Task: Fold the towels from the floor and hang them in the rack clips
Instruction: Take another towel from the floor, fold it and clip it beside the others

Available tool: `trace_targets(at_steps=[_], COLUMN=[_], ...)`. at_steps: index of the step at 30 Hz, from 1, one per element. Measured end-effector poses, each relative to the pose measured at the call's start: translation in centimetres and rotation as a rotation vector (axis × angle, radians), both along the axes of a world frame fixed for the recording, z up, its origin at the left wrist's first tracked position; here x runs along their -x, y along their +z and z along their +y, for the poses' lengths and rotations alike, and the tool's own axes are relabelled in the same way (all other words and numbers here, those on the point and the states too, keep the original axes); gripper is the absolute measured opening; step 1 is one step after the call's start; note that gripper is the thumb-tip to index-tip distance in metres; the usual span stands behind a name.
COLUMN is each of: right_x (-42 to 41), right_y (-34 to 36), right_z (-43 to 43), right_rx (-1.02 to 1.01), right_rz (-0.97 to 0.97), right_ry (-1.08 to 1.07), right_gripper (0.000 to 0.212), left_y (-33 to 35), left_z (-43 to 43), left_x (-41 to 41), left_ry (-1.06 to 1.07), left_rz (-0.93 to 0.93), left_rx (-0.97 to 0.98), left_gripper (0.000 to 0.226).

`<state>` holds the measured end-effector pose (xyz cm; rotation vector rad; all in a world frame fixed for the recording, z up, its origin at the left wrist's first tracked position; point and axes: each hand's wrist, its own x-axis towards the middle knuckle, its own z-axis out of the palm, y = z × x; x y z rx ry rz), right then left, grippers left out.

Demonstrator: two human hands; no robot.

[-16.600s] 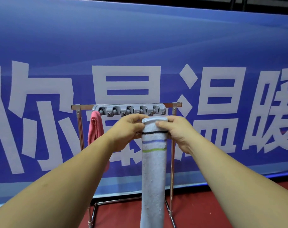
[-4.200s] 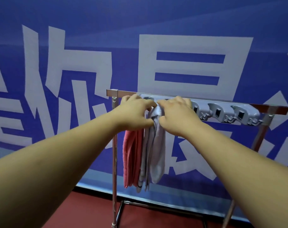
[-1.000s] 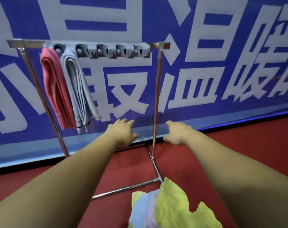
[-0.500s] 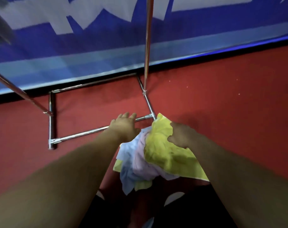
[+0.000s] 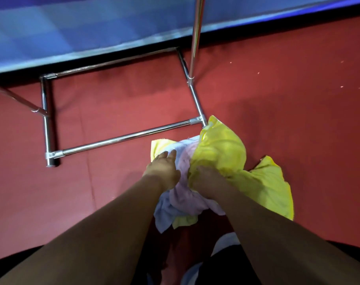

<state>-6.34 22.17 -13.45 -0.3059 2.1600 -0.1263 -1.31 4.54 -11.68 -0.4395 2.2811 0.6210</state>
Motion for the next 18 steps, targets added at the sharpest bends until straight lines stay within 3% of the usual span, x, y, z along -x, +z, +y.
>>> trace_targets(at_steps=[9, 18], right_x=[-1.0, -1.6], right_y=[-4.4, -5.1], right_z=[0.2, 0.7], right_rx=[-0.033, 0.020], right_rz=[-0.085, -0.070], right_ry=[0.187, 0.156], right_gripper=[0.051, 0.053], left_y=[-1.6, -1.3], left_z=[-0.1, 1.3], left_x=[-1.3, -0.6], left_ry=[0.021, 0.022], left_rz=[-0.085, -0.107], left_rx=[-0.027, -0.055], left_gripper=[0.081, 0.077])
